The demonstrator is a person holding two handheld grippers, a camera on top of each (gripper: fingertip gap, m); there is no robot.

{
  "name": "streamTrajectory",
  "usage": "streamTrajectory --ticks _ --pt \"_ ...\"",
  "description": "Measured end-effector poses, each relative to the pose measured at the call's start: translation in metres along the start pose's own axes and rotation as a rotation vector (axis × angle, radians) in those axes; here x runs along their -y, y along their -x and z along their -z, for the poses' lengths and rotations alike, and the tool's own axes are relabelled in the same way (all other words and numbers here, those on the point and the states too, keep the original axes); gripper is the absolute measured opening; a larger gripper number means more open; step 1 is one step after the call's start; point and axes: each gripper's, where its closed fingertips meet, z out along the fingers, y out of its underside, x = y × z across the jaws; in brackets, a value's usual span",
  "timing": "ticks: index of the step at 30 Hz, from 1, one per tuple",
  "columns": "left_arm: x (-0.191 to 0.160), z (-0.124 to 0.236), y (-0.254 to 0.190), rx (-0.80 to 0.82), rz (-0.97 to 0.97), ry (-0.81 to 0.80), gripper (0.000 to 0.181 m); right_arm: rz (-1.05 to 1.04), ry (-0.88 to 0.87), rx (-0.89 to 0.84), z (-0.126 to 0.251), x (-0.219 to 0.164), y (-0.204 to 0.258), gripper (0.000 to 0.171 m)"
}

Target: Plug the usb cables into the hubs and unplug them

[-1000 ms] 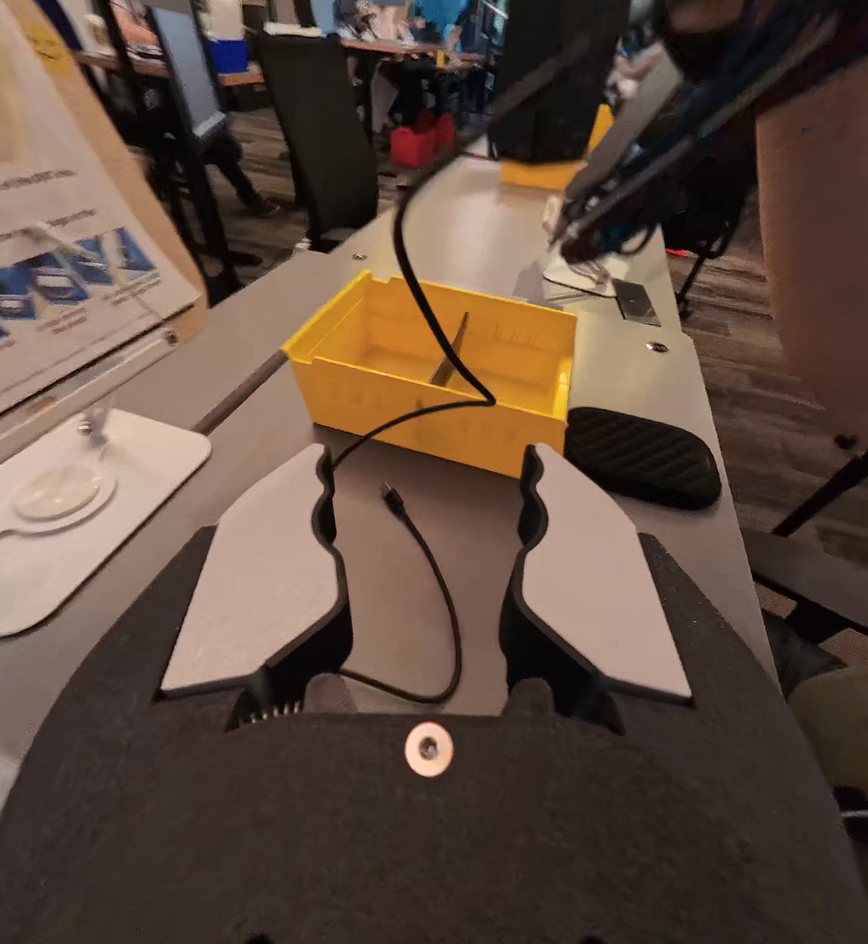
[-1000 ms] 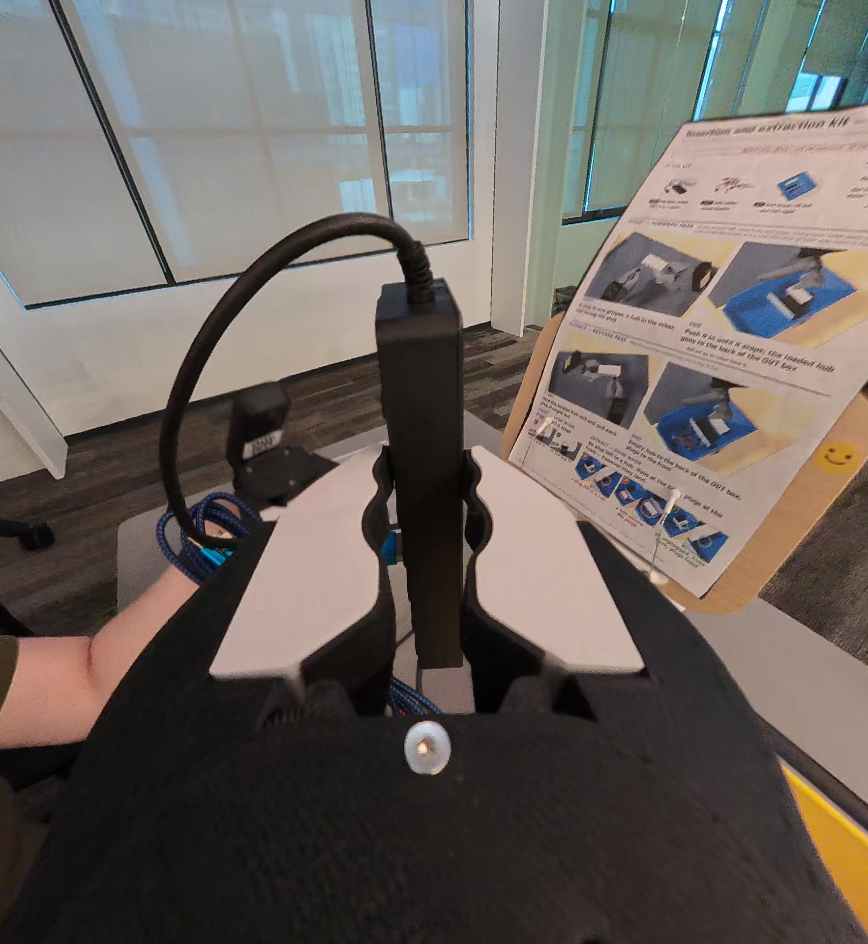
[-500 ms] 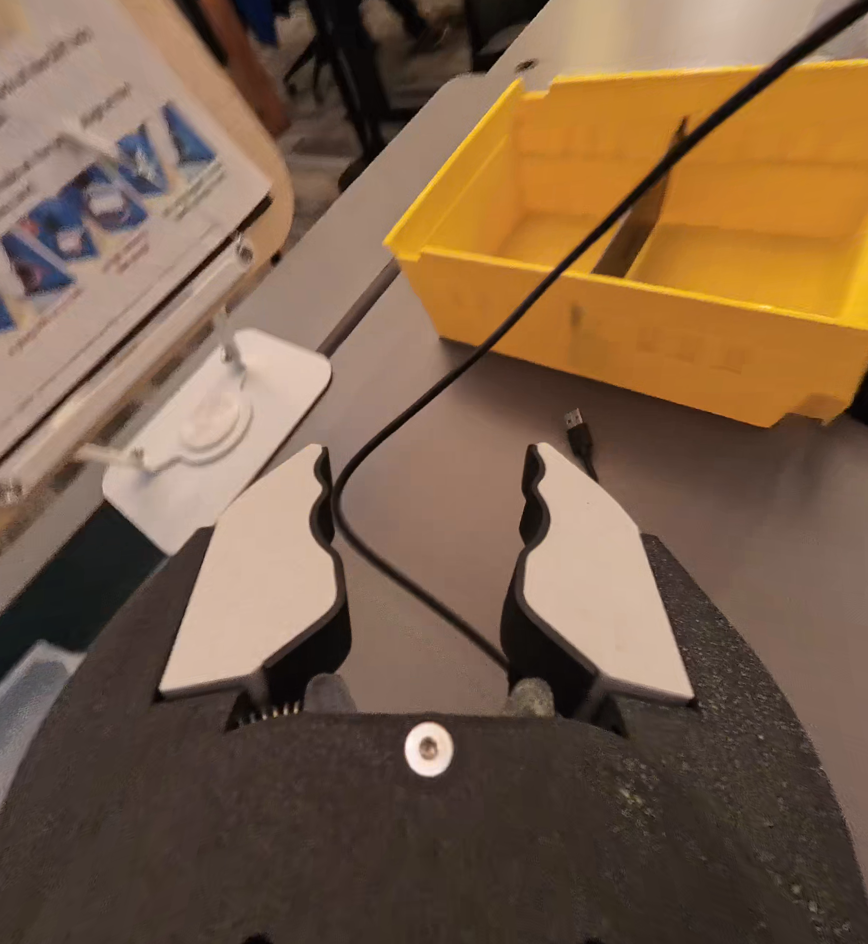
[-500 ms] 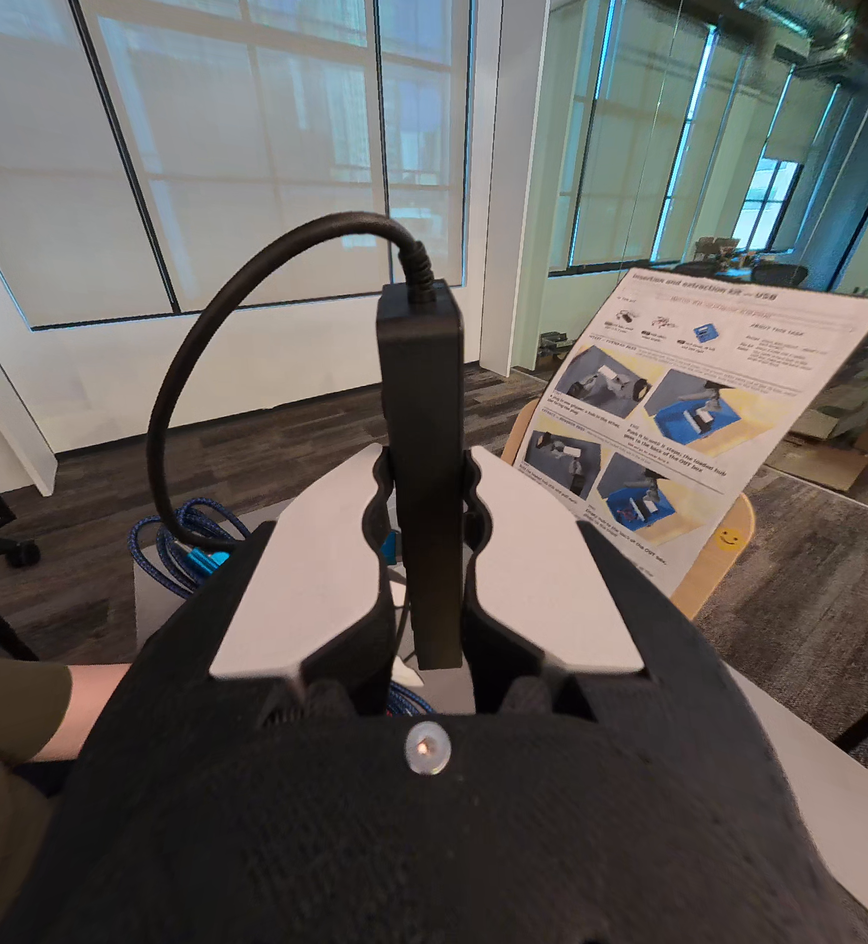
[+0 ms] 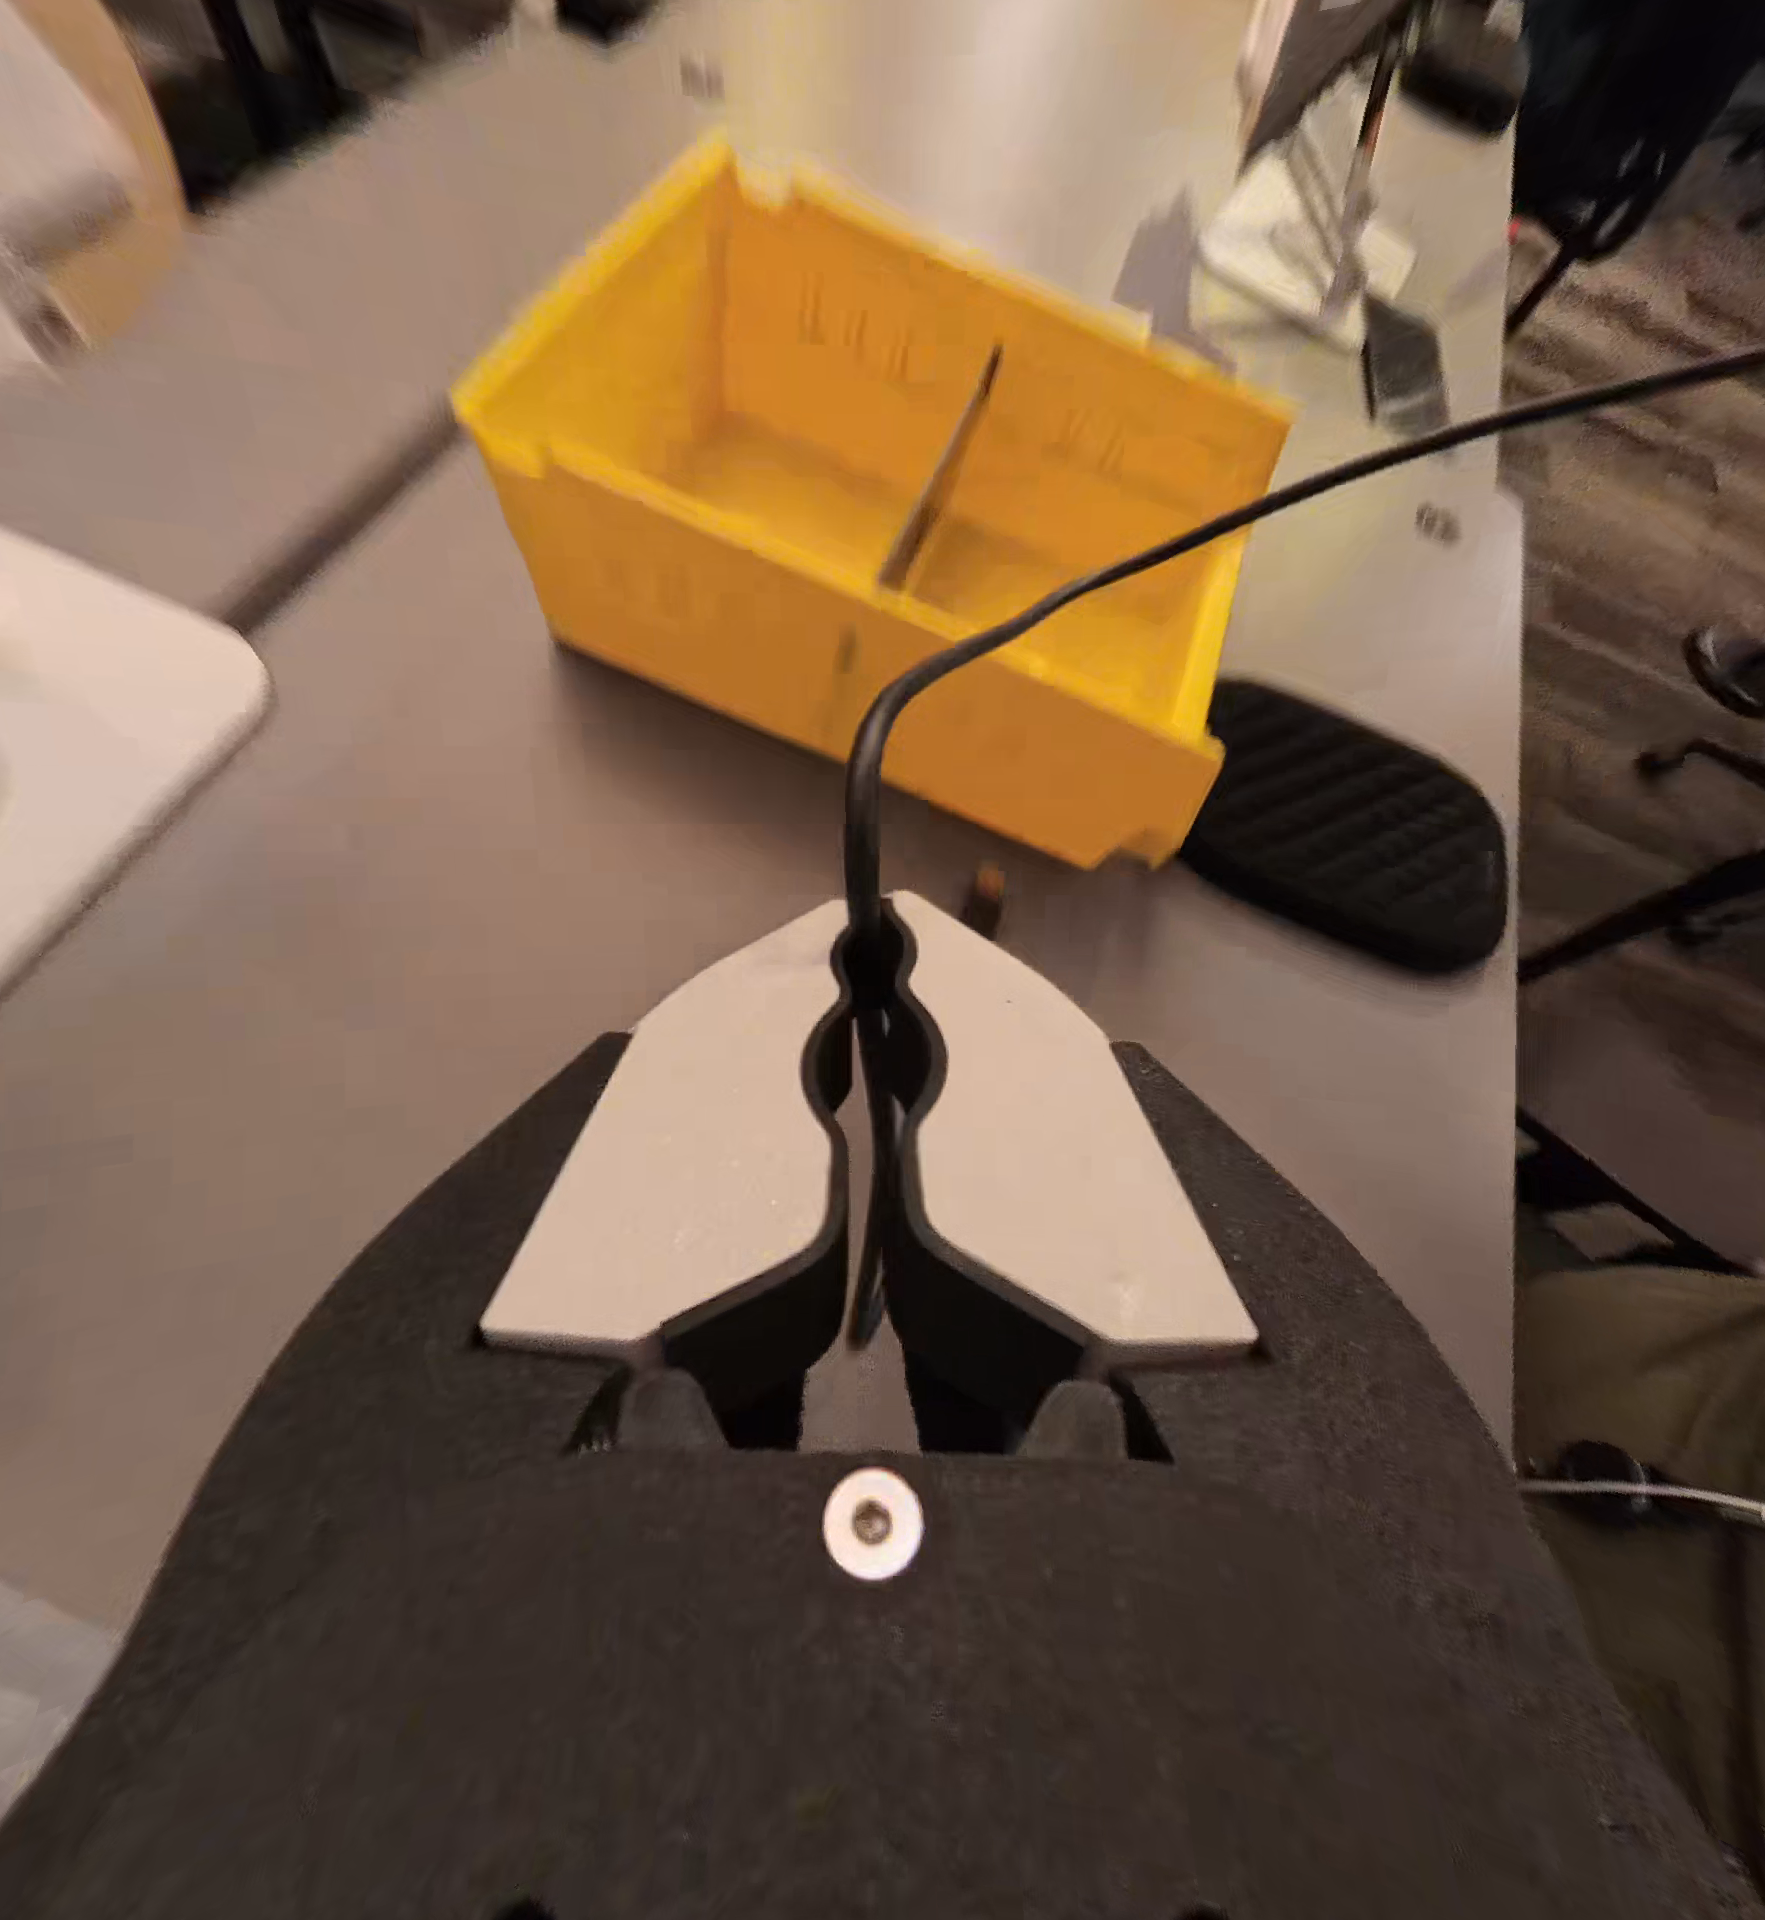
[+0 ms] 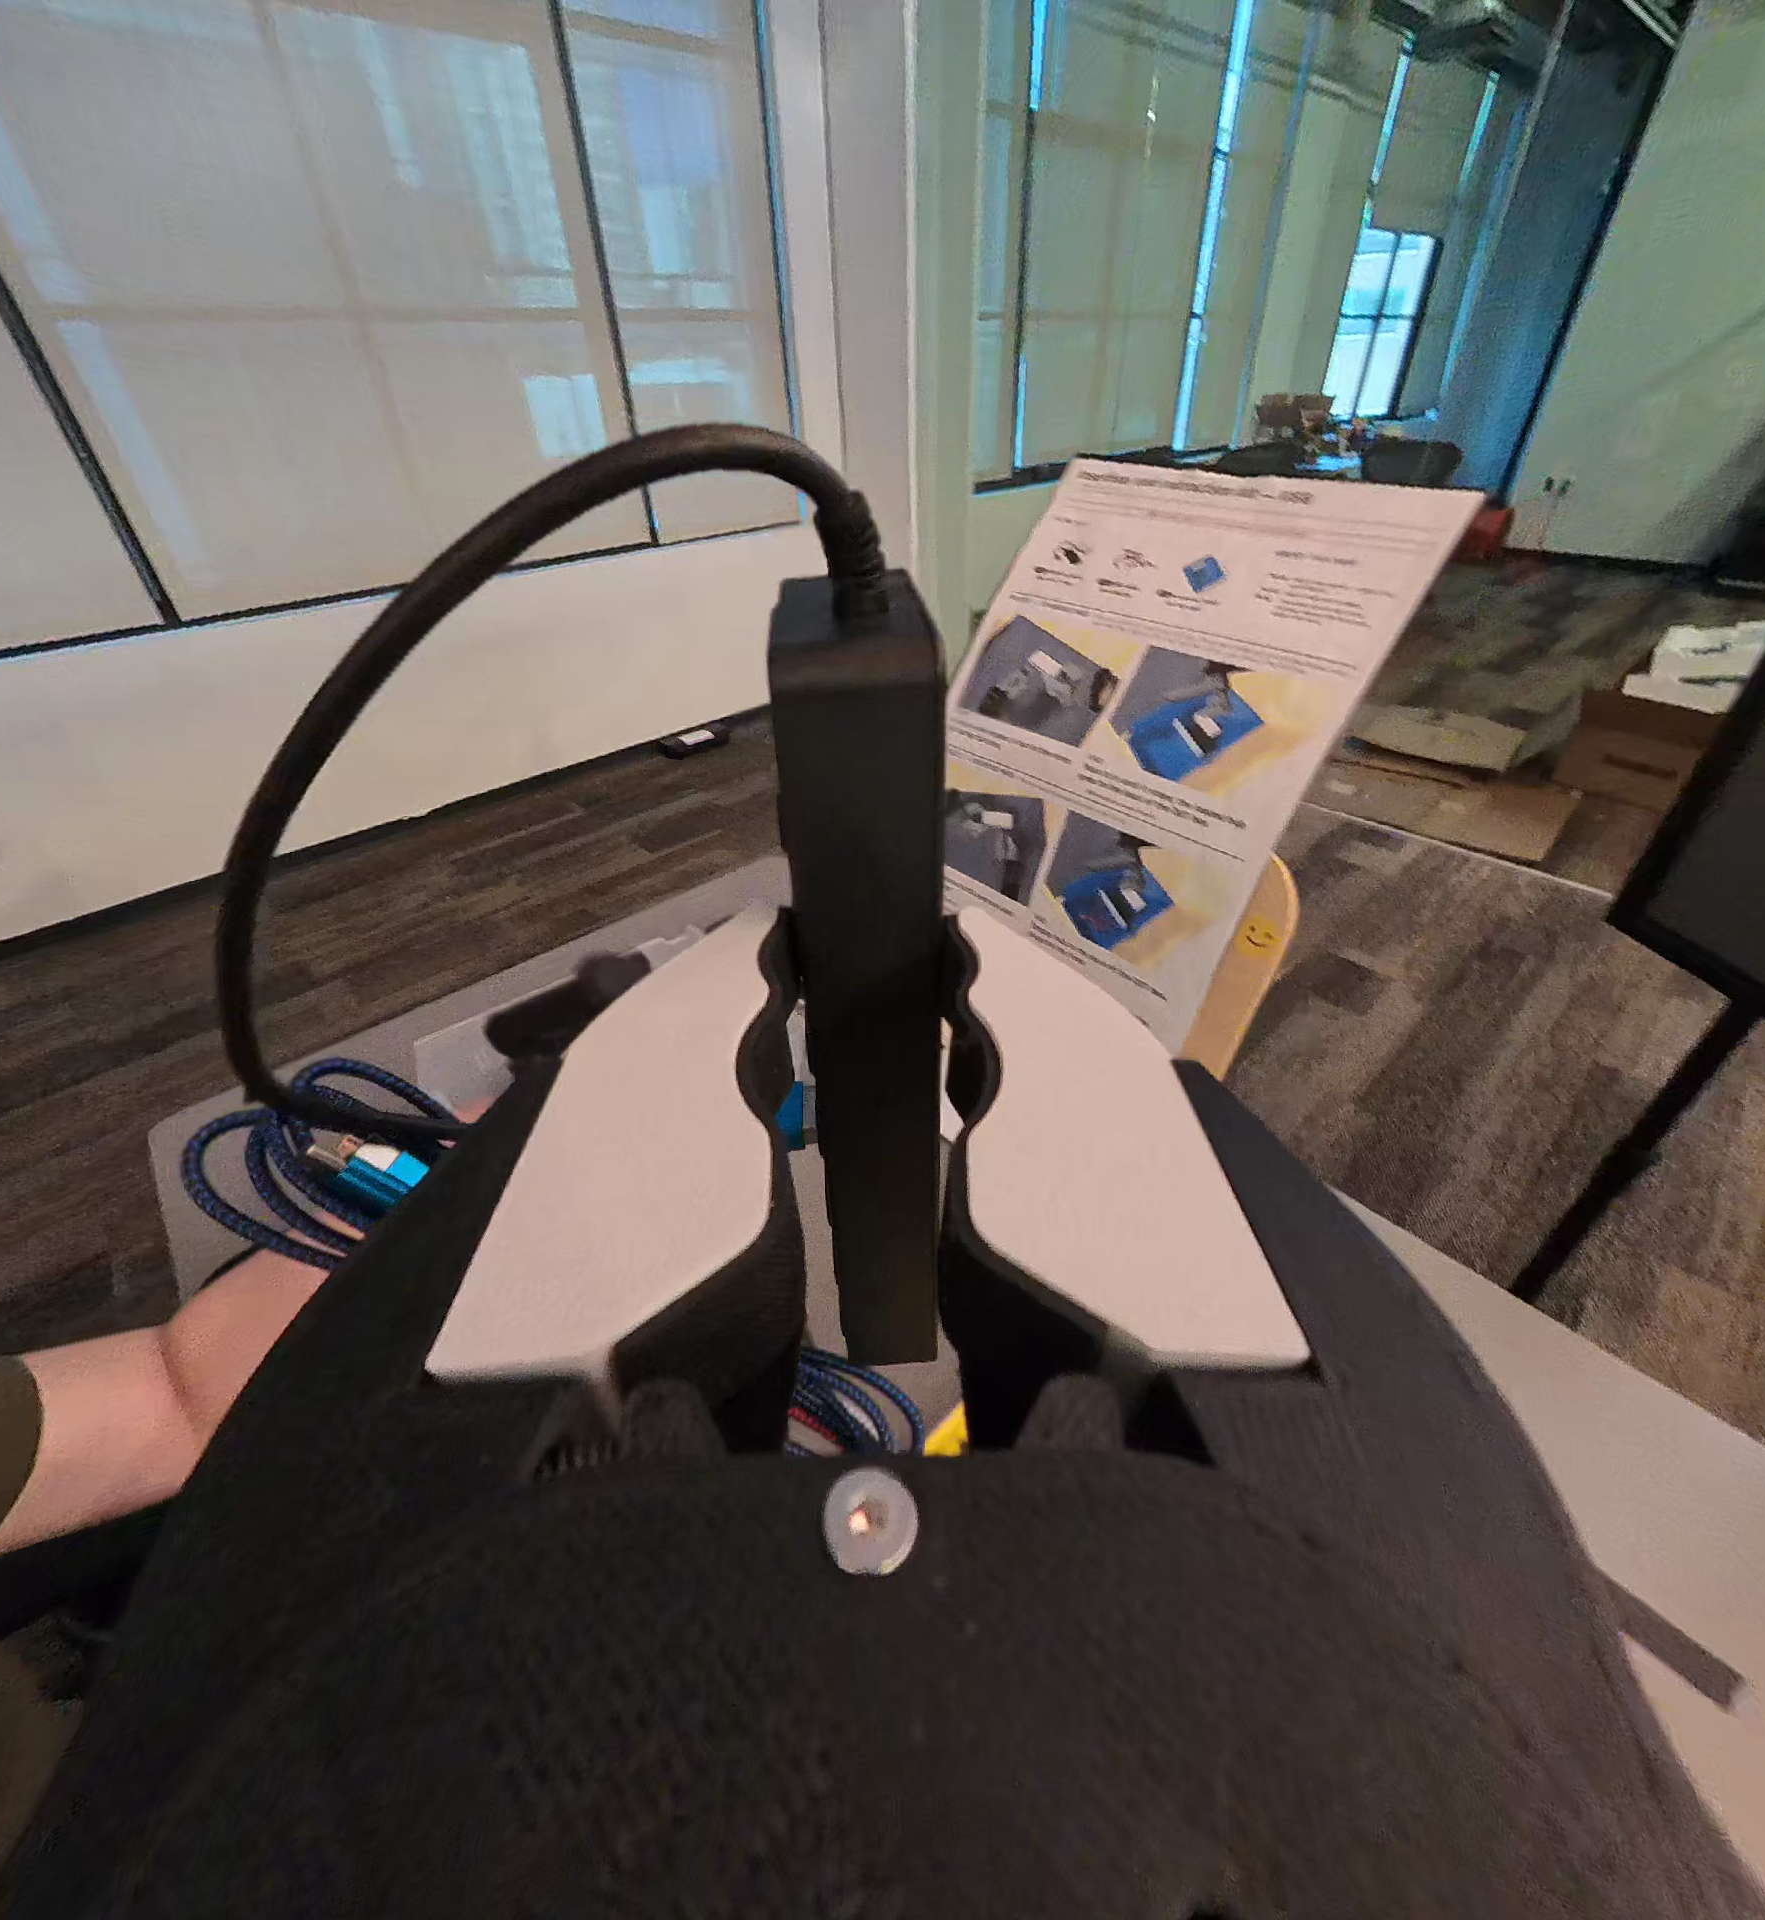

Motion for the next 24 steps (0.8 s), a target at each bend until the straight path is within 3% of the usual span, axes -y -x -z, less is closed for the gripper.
streamTrajectory --ticks 6,11,17,24 --pt "0.159 0.047 -0.034 0.052 -0.229 -0.161 0.000 -0.032 -0.005 -0.115 0.022 0.011 -0.053 0.027" --pt "0.246 0.025 -0.046 0.026 -0.267 -0.209 0.000 -0.086 -0.015 -0.190 0.042 0.022 -0.093 0.027" --pt "0.281 -0.022 -0.038 -0.046 -0.170 -0.220 0.000 -0.137 0.002 -0.280 0.065 0.016 -0.133 0.027" --pt "0.268 -0.080 -0.021 -0.038 -0.160 -0.167 0.000 -0.201 0.055 -0.325 0.083 -0.017 -0.164 0.027"
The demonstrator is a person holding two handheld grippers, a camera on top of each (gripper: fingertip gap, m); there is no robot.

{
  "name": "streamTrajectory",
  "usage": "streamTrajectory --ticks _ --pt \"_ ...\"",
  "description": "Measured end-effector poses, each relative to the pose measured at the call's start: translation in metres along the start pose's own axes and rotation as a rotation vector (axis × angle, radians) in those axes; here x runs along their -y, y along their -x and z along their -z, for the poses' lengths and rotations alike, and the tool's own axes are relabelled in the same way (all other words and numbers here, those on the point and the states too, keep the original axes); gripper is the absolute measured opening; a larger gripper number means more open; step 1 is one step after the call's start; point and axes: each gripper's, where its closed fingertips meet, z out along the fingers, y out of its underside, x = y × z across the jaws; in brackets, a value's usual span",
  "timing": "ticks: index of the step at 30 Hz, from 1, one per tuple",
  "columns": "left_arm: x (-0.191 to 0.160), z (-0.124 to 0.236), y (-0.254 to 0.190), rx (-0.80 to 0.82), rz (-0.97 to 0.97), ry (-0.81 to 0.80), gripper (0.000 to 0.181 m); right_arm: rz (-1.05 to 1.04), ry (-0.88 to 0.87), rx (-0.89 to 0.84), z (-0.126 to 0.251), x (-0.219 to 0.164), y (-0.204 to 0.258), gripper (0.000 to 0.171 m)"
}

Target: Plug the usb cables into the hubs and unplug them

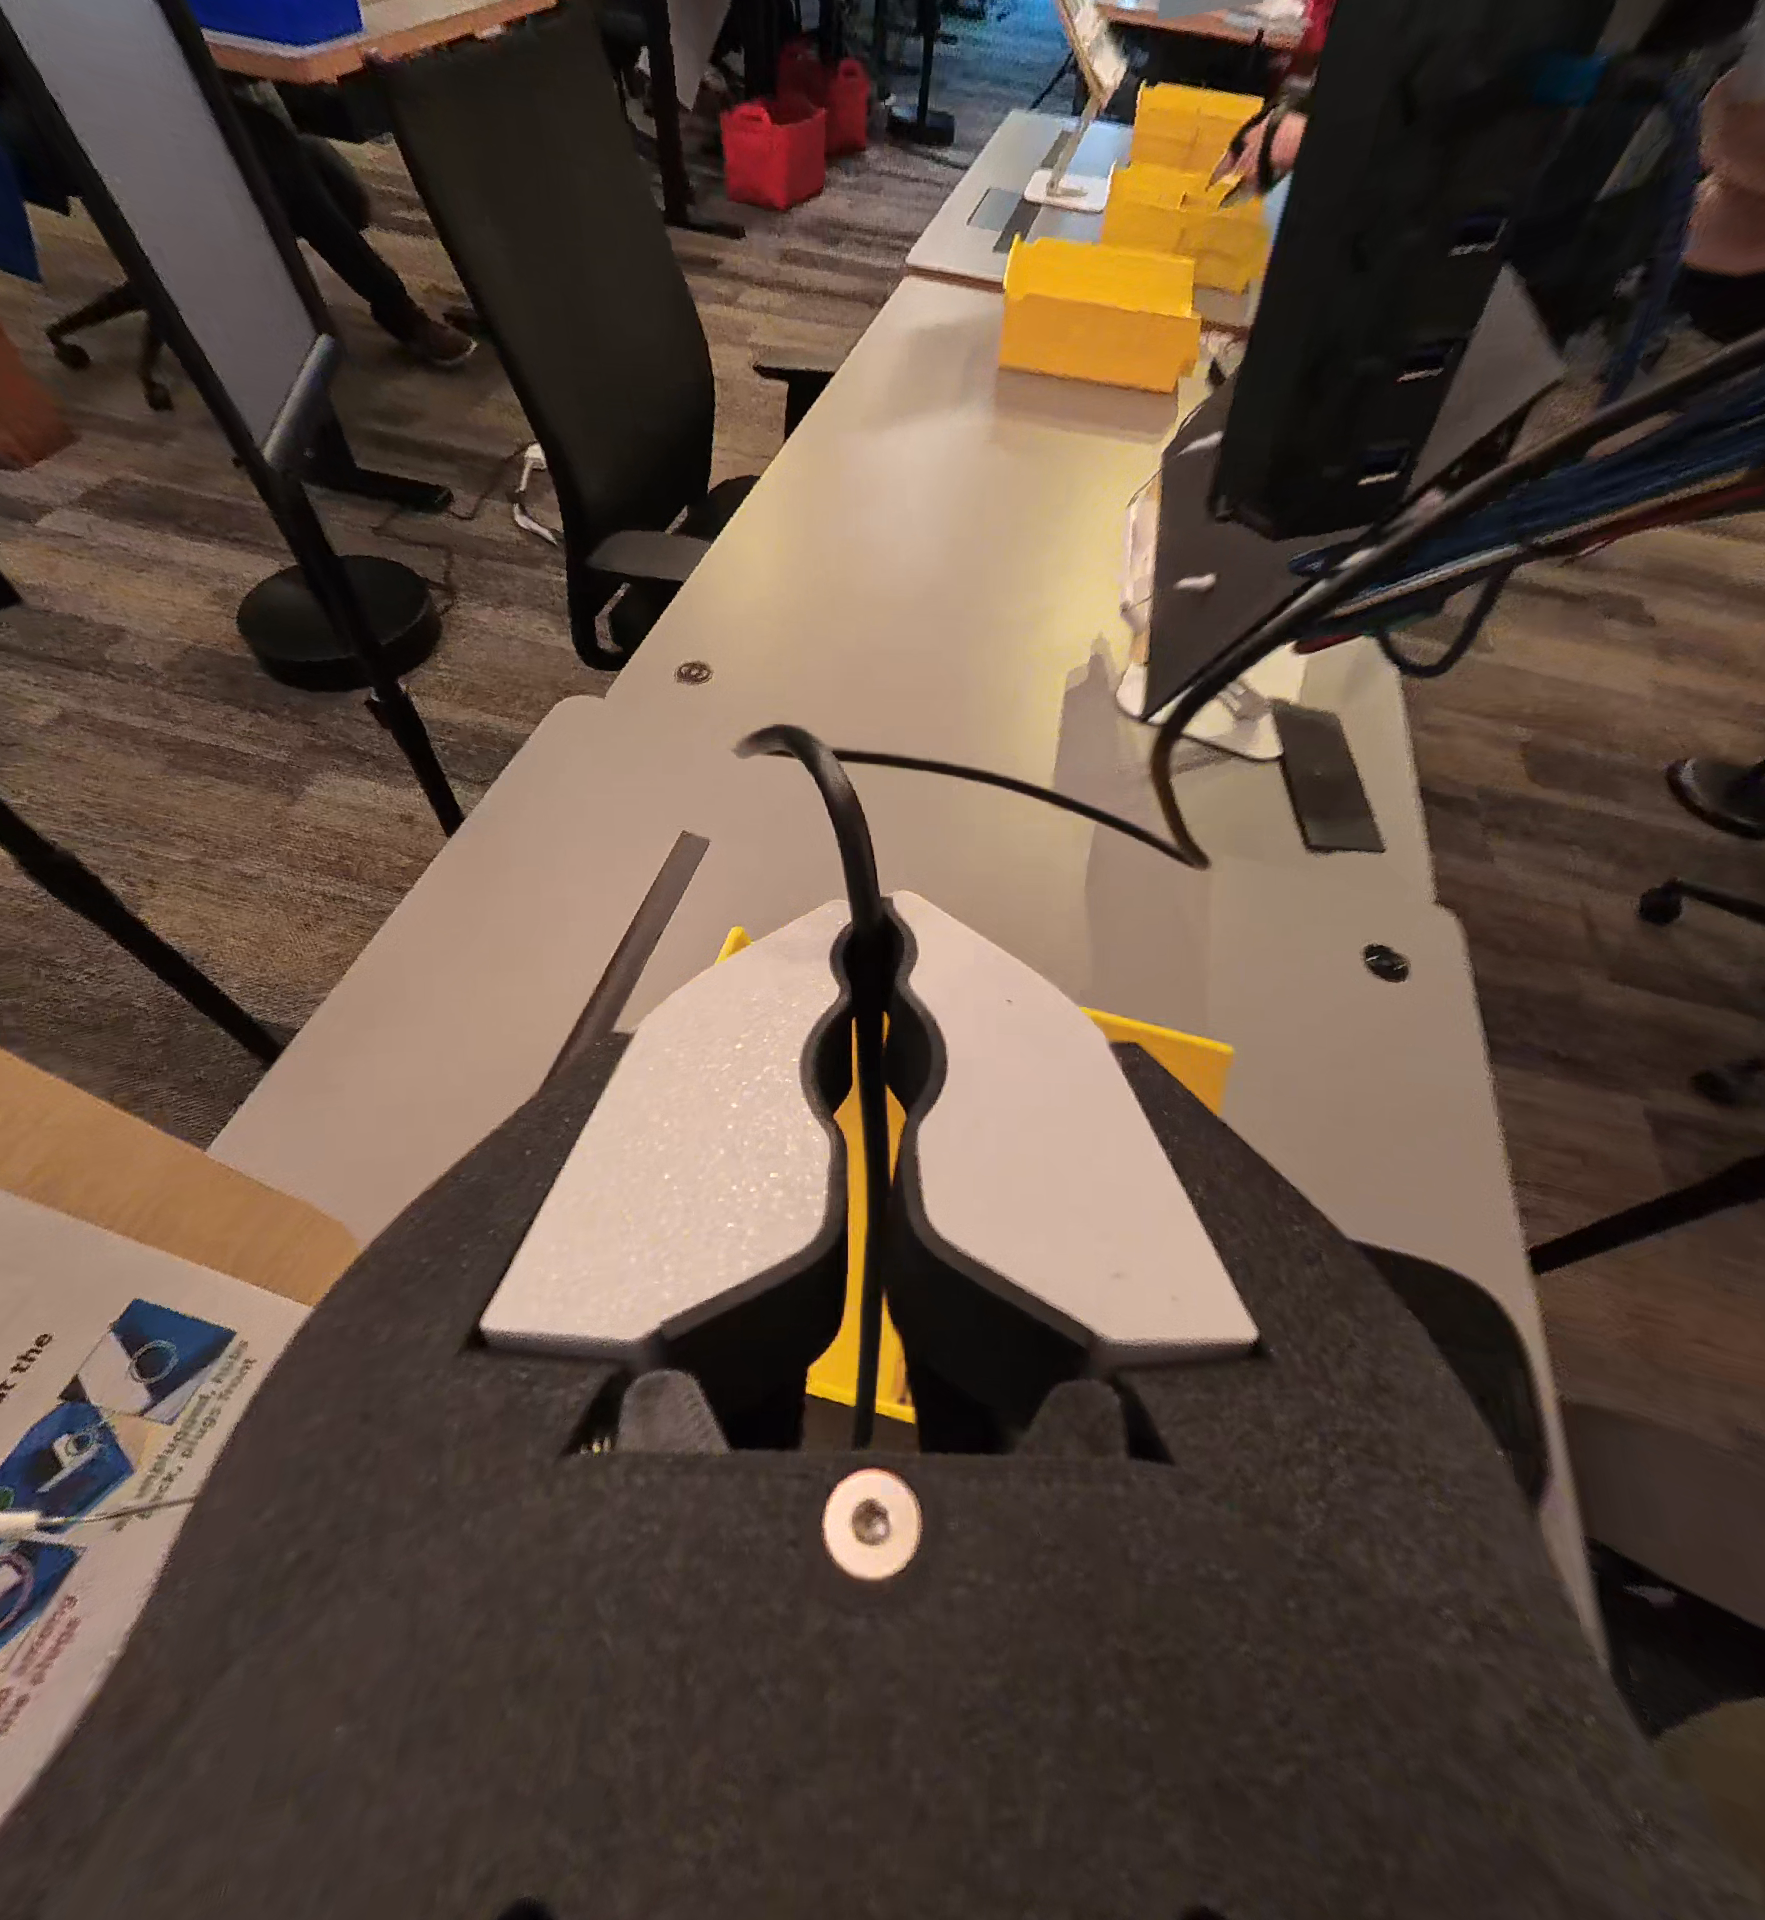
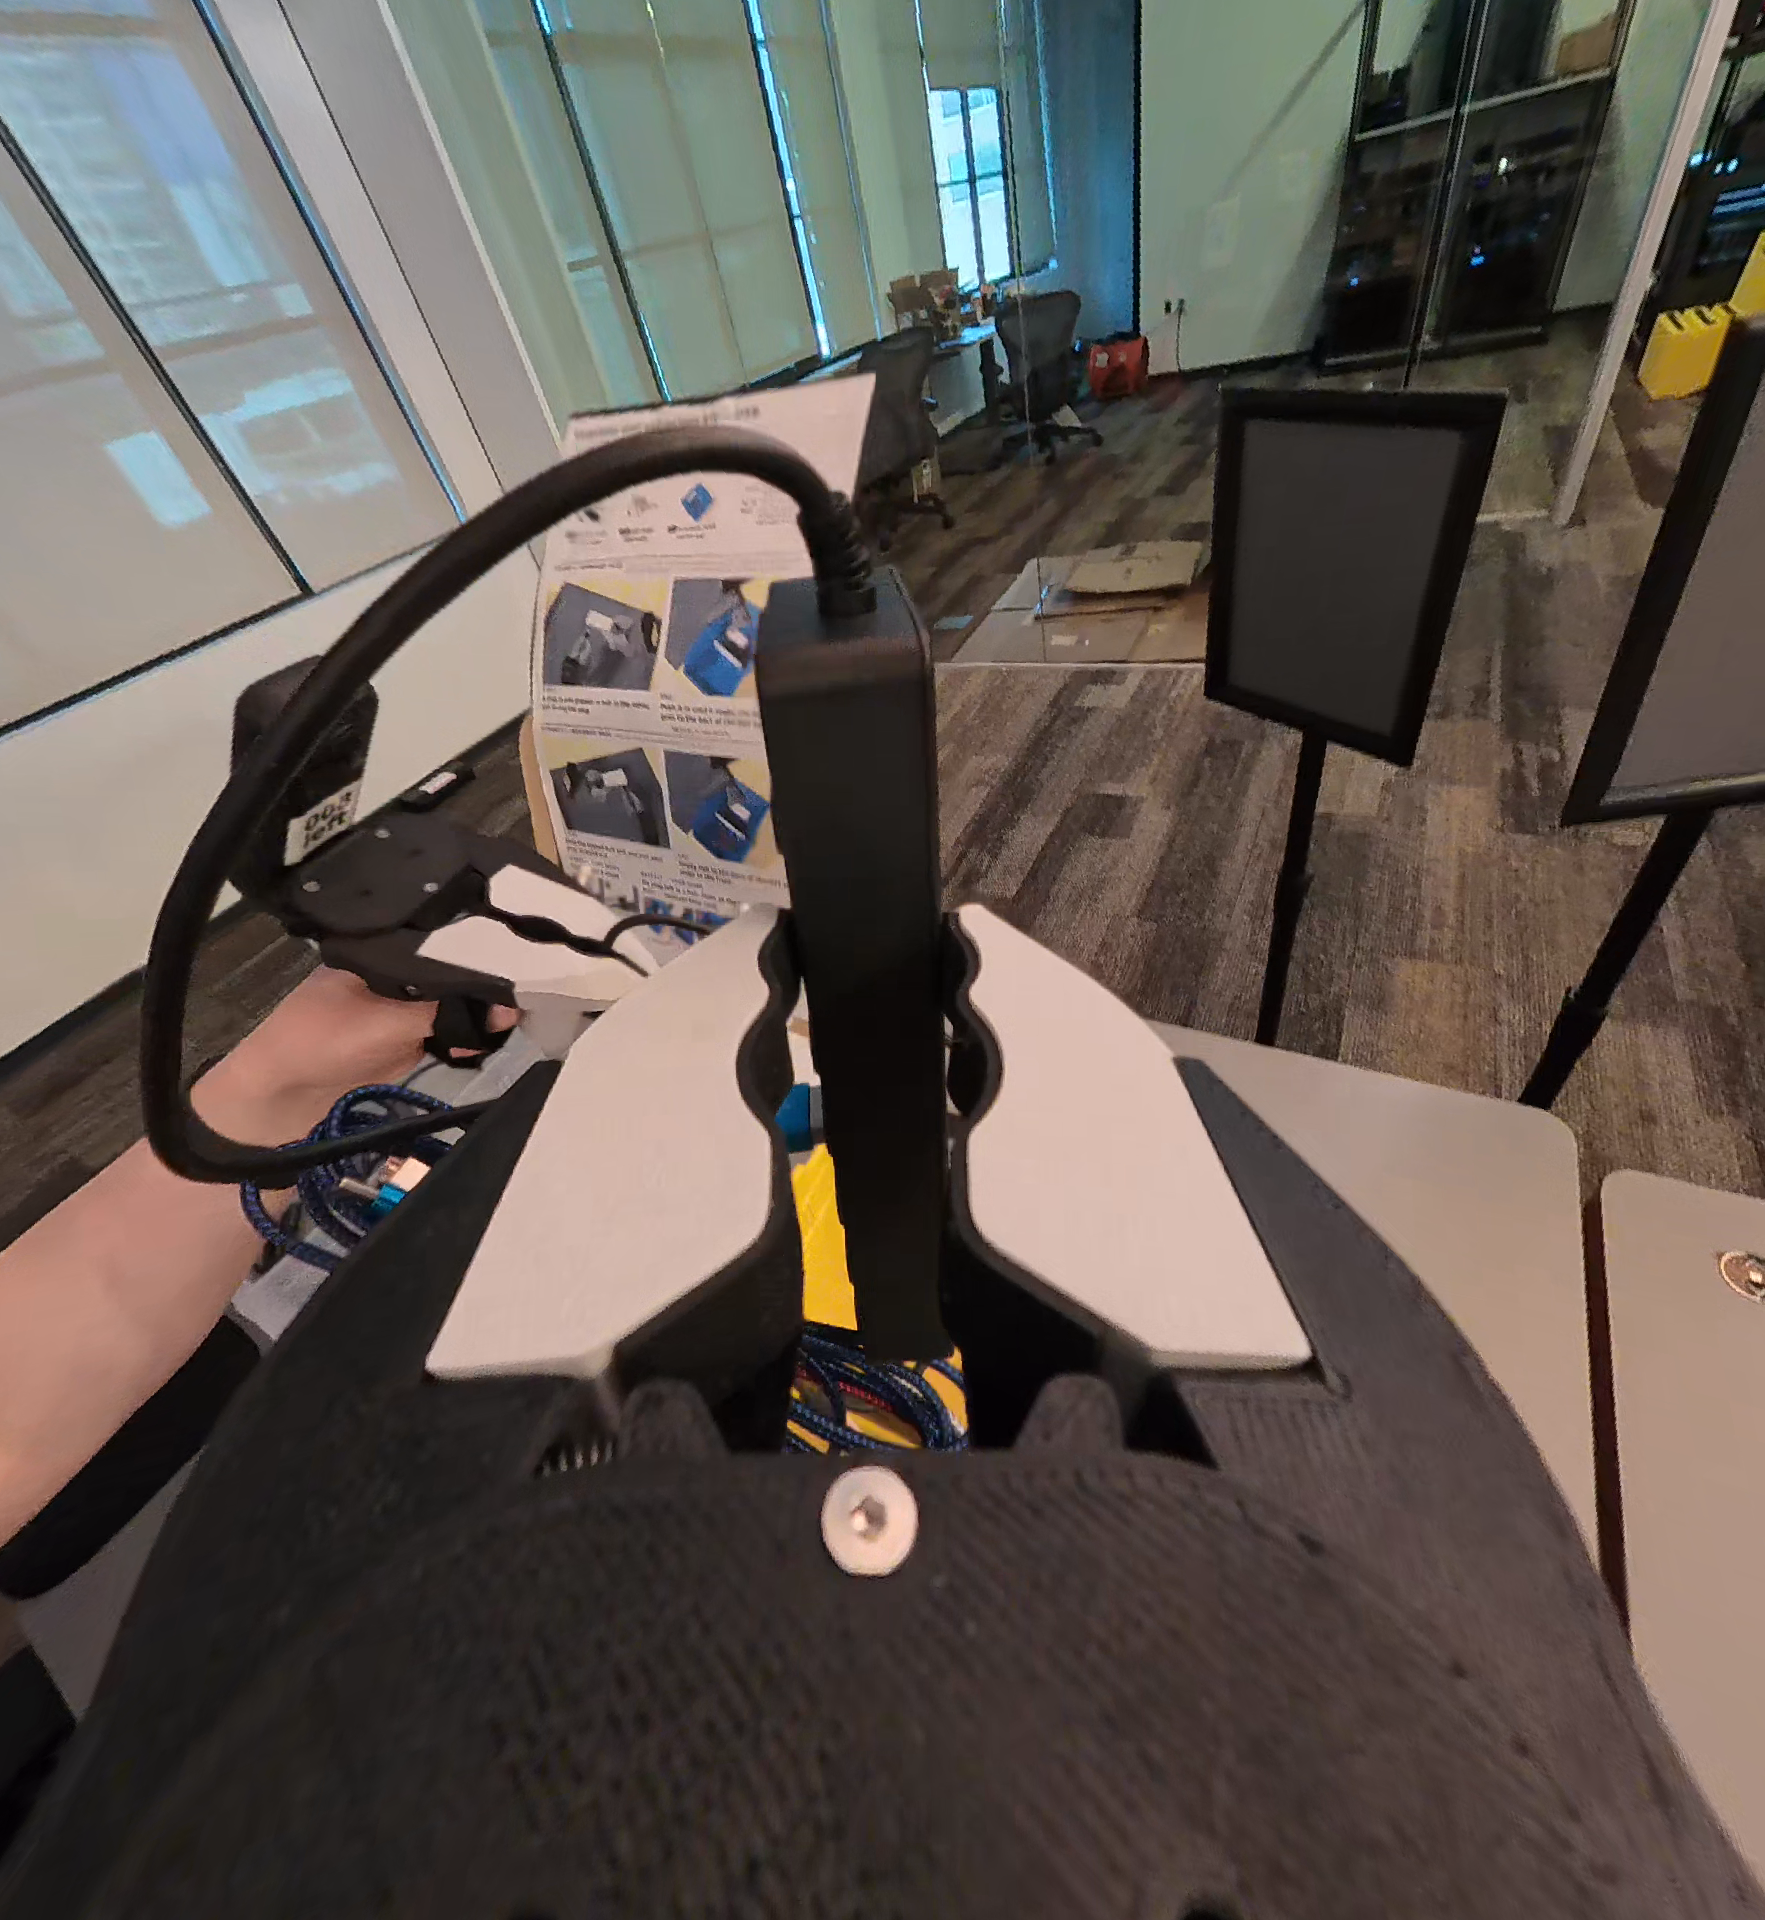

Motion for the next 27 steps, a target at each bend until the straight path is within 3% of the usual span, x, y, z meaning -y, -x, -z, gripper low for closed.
streamTrajectory --ticks 12,16,21,23,27 --pt "-0.049 -0.053 0.007 -0.005 -0.039 0.075 0.000 -0.030 0.104 0.001 -0.011 -0.046 -0.018 0.027" --pt "-0.052 -0.063 0.004 -0.044 -0.003 0.029 0.000 -0.078 0.113 0.007 -0.020 -0.059 -0.025 0.027" --pt "-0.083 -0.080 0.013 -0.041 0.023 0.111 0.004 -0.200 0.091 0.068 -0.041 -0.075 -0.026 0.027" --pt "-0.098 -0.080 0.023 -0.016 0.044 0.115 0.016 -0.255 0.074 0.096 -0.053 -0.083 -0.026 0.027" --pt "-0.125 -0.063 0.040 0.021 0.096 0.097 0.021 -0.298 0.086 0.151 -0.083 -0.104 -0.024 0.027"
